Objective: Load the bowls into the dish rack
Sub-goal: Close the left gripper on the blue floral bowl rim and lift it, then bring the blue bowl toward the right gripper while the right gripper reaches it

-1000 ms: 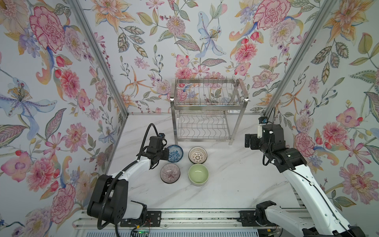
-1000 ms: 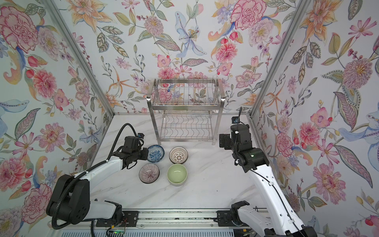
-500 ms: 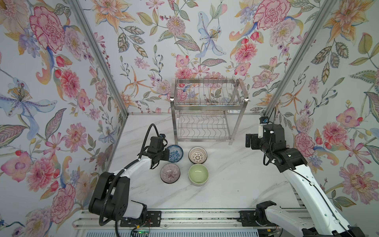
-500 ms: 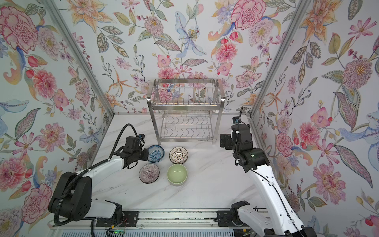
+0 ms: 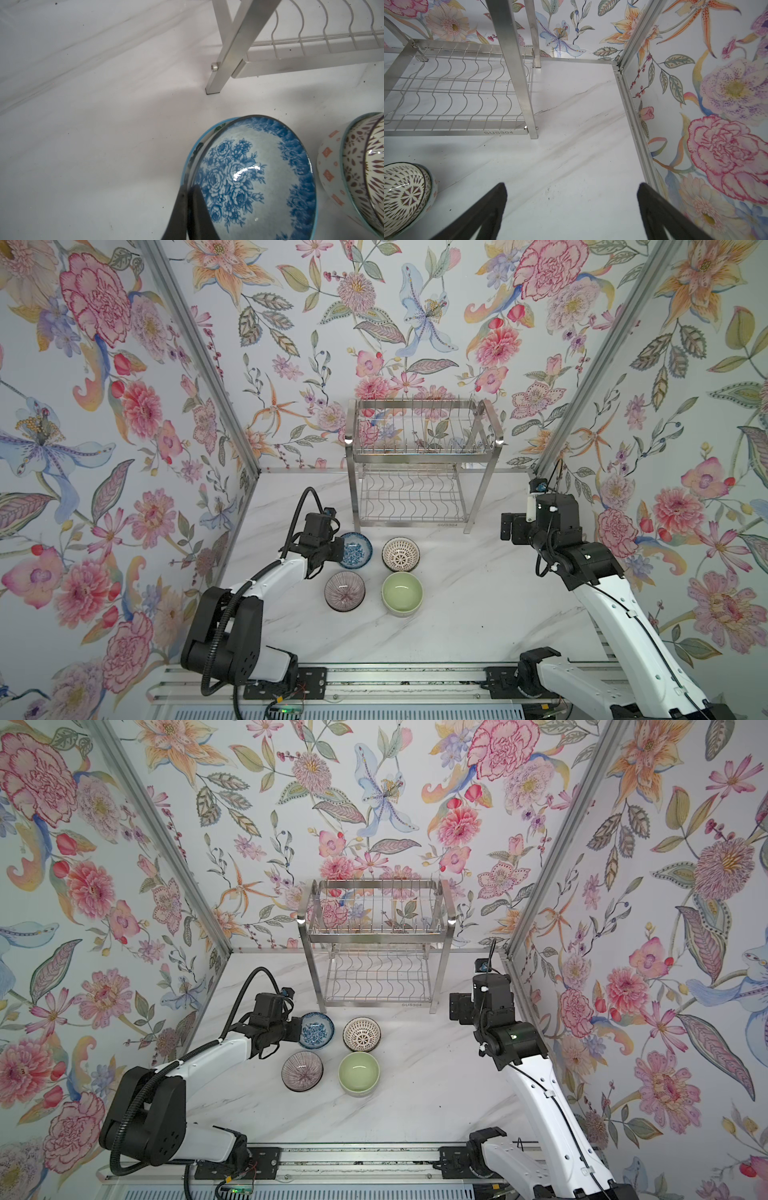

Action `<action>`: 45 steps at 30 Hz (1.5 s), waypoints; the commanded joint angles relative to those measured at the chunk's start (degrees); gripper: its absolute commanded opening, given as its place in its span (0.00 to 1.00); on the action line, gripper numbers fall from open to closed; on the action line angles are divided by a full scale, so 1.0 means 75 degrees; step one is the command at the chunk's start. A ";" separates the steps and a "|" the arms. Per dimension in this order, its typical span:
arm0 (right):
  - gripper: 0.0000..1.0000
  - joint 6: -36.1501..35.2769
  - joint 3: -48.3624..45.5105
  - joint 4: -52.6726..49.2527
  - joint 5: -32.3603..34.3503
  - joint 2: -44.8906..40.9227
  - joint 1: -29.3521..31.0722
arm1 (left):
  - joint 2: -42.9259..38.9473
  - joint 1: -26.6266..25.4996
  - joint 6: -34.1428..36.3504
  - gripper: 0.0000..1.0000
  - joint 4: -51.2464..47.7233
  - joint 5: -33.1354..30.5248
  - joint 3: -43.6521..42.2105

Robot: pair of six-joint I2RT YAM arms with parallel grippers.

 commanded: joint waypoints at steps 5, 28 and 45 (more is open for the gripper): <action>0.99 -0.0081 -0.0161 0.0081 -0.0199 -0.0180 -0.0149 | -0.0159 -0.0040 0.0216 0.00 -0.0286 -0.0162 0.0238; 0.99 0.0382 0.0220 0.0132 -0.1265 -0.0246 0.0029 | -0.1925 -0.0855 0.0224 0.00 -0.0388 -0.0579 0.1181; 0.99 0.1641 0.0938 0.1541 -0.1170 0.1190 0.3377 | -0.0975 -0.2600 -0.0079 0.00 0.0927 -0.0708 0.2304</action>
